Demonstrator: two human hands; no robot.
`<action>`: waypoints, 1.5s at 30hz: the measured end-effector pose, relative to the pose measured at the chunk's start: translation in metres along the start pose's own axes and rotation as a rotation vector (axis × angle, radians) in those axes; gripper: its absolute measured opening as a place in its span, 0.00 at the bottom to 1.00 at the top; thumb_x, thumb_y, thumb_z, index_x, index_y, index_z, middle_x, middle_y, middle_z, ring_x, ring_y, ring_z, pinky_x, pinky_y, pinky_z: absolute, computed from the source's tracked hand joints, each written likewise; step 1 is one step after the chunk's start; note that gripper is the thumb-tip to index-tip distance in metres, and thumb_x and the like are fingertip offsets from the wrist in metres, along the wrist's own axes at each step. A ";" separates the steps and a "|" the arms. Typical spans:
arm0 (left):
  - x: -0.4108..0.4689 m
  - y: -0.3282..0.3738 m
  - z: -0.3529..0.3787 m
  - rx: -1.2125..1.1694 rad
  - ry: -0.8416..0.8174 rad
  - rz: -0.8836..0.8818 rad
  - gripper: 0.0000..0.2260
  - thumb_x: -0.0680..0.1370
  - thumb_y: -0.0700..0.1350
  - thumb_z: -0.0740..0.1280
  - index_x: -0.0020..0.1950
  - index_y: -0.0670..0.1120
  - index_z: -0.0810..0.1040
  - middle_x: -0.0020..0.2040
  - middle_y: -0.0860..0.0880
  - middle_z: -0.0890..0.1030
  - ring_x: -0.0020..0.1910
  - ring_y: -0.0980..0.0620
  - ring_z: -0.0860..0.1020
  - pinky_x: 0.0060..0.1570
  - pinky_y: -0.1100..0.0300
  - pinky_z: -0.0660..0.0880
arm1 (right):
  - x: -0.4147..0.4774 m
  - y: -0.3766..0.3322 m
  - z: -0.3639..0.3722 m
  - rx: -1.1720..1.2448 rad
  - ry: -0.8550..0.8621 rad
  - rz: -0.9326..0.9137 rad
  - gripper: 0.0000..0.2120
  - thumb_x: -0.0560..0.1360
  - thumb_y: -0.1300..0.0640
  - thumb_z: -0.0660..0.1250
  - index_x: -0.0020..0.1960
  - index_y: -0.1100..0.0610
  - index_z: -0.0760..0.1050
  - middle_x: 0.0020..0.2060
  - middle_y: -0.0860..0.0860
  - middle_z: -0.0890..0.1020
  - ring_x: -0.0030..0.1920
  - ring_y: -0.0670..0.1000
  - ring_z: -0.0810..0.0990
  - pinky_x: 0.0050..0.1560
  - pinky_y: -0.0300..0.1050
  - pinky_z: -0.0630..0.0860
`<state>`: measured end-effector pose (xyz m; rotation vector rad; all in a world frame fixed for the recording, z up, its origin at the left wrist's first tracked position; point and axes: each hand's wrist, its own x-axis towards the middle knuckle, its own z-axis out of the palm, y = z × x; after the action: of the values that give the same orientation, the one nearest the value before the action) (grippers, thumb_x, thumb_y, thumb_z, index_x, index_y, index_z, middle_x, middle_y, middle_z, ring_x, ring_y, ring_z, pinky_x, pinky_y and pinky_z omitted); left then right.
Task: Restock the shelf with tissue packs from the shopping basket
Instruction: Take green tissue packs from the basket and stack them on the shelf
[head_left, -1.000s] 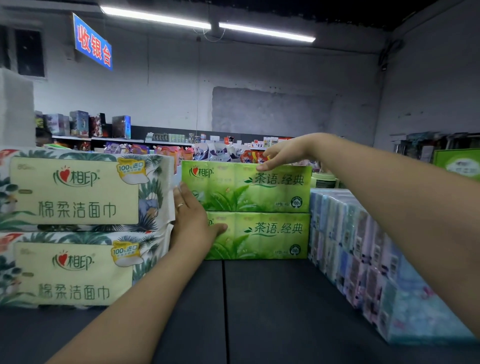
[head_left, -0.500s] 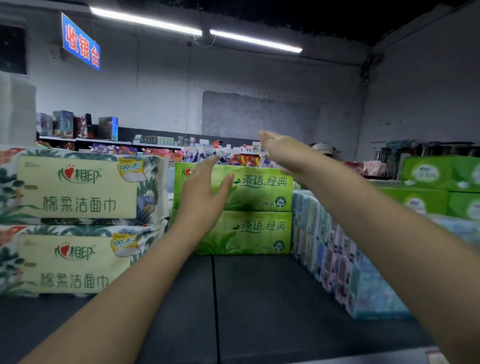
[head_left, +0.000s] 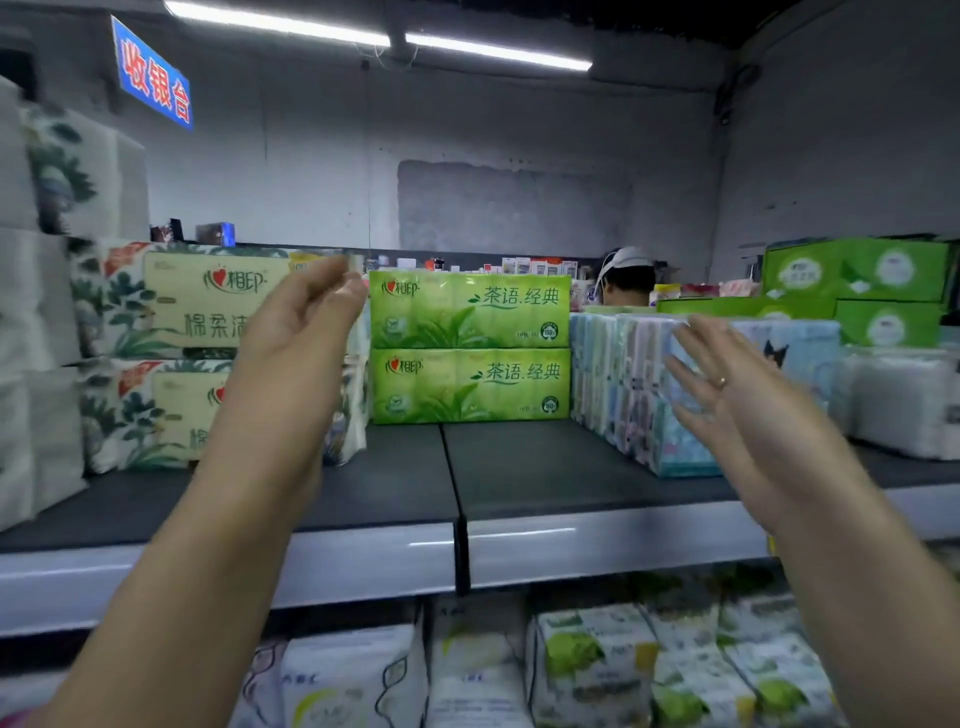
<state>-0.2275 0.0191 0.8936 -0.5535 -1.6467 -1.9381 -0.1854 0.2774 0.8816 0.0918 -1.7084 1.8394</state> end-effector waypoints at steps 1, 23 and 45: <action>-0.013 -0.003 -0.006 -0.024 0.009 -0.009 0.09 0.80 0.49 0.62 0.59 0.57 0.75 0.63 0.58 0.78 0.64 0.61 0.74 0.64 0.60 0.68 | -0.013 0.006 -0.005 0.015 0.015 0.011 0.23 0.81 0.46 0.55 0.74 0.47 0.61 0.70 0.40 0.70 0.68 0.44 0.69 0.71 0.50 0.63; -0.236 0.040 -0.059 0.028 0.100 -0.300 0.11 0.81 0.49 0.59 0.60 0.56 0.76 0.59 0.57 0.81 0.59 0.62 0.78 0.67 0.57 0.67 | -0.230 0.036 -0.073 0.031 -0.064 0.229 0.18 0.77 0.43 0.56 0.67 0.37 0.63 0.63 0.34 0.71 0.66 0.41 0.70 0.71 0.52 0.64; -0.384 0.009 -0.109 0.110 0.237 -0.677 0.09 0.82 0.48 0.58 0.59 0.54 0.74 0.57 0.56 0.79 0.63 0.55 0.74 0.65 0.56 0.66 | -0.356 0.116 -0.089 -0.104 -0.095 0.603 0.20 0.80 0.46 0.58 0.72 0.44 0.64 0.65 0.39 0.71 0.59 0.42 0.74 0.64 0.49 0.68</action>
<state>0.0788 -0.0382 0.6440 0.3200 -1.9171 -2.2264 0.0774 0.2249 0.6058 -0.4296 -2.0478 2.1801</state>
